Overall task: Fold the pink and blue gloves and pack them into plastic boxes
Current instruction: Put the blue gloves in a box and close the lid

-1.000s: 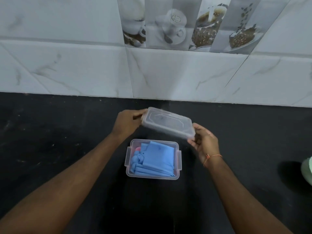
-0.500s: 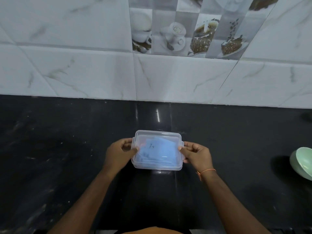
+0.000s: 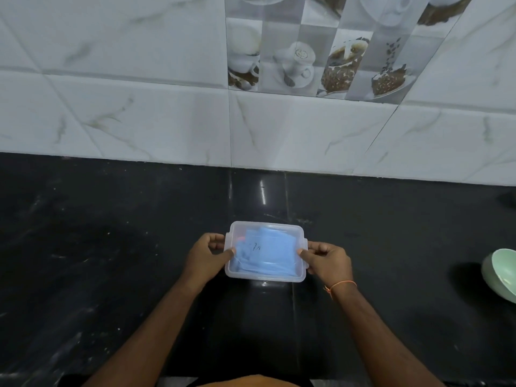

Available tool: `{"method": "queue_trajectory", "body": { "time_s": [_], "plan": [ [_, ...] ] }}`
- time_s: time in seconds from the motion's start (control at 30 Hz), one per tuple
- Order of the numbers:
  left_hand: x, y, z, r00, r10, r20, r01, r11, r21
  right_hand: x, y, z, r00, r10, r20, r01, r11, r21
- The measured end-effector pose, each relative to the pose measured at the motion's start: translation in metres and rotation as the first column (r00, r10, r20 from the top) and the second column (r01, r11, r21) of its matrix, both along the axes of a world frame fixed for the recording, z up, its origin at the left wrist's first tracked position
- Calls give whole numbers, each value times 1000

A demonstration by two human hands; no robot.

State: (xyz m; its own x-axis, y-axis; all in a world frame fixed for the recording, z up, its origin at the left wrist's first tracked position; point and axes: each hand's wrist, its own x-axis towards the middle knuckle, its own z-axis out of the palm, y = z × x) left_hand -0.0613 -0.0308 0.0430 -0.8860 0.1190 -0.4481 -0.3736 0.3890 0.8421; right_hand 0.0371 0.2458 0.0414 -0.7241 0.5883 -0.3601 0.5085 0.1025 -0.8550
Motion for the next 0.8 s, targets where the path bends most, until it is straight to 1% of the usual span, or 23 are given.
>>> {"method": "queue_trajectory", "body": {
  "time_s": [0.1, 0.23, 0.3, 0.4, 0.47, 0.53, 0.63, 0.7, 0.8],
  "plan": [
    [2, 1, 0, 993, 10, 115, -23, 994, 108, 2, 4, -4, 999, 10, 36, -7, 996, -87],
    [-3, -3, -2, 966, -41, 256, 6, 991, 134, 2, 11, -6, 990, 55, 131, -31, 984, -173],
    [-7, -8, -5, 937, -89, 337, 36, 986, 160, 3, 16, -6, 978, 92, 188, -41, 966, -255],
    [-11, -11, -3, 909, -145, 390, 75, 979, 188, 3, 22, -7, 951, 175, 254, -57, 909, -412],
    [-11, -12, -1, 903, -149, 402, 73, 977, 199, 3, 24, -8, 940, 215, 264, -69, 880, -470],
    [-12, -11, 0, 908, -146, 392, 66, 975, 210, 2, 23, -7, 937, 226, 266, -79, 880, -469],
    [-12, -10, -1, 917, -126, 379, 51, 978, 202, 2, 19, -2, 948, 196, 253, -78, 908, -412],
    [-11, -9, 0, 915, -136, 380, 68, 980, 187, 1, 15, 2, 961, 168, 217, -76, 922, -379],
    [-9, -2, 5, 928, -176, 327, 138, 981, 138, -1, 6, 6, 982, 117, 149, -58, 934, -353]
  ]
}}
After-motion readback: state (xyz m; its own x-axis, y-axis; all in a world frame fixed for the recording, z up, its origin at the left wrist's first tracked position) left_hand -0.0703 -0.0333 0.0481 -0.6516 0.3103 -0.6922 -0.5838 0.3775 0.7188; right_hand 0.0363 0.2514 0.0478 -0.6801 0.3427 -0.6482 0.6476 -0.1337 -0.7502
